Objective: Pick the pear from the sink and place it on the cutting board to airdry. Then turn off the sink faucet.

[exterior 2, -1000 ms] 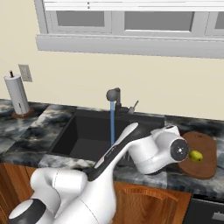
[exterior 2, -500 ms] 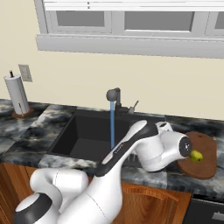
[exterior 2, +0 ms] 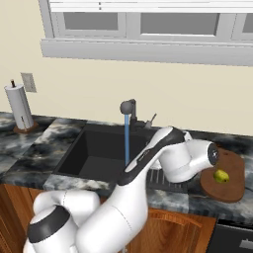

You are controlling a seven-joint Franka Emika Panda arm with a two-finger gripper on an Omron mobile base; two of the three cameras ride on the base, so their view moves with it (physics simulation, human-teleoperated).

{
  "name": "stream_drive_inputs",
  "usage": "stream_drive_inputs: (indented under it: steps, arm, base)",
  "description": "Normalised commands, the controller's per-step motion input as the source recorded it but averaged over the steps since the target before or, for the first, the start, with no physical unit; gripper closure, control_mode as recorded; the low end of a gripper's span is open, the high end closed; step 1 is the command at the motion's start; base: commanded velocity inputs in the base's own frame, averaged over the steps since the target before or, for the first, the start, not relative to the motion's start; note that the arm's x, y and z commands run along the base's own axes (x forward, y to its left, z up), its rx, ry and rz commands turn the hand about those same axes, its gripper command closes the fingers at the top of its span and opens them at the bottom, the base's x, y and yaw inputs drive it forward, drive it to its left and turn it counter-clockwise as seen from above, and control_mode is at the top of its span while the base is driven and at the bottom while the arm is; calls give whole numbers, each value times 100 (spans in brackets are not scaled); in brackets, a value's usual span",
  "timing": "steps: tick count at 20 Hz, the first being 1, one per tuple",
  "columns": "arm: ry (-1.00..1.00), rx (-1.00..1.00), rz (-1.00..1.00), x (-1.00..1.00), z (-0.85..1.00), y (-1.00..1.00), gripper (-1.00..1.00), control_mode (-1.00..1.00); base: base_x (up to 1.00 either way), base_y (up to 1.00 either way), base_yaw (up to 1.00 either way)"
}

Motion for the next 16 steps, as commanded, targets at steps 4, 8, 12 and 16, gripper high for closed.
stream_drive_inputs:
  steps: [4, 8, 12, 16]
  arm:
    - [9, 0, 2, 55, 0, 12, -100, -100]
    - [8, 0, 5, 52, -3, 9, -100, -100]
    - [5, 0, 12, 42, -8, 0, -100, -100]
    - [4, 0, 15, 40, -7, 0, -100, -100]
  base:
    - [0, 0, 0]
    - [0, 0, 0]
    - [0, 0, 0]
    - [0, 0, 0]
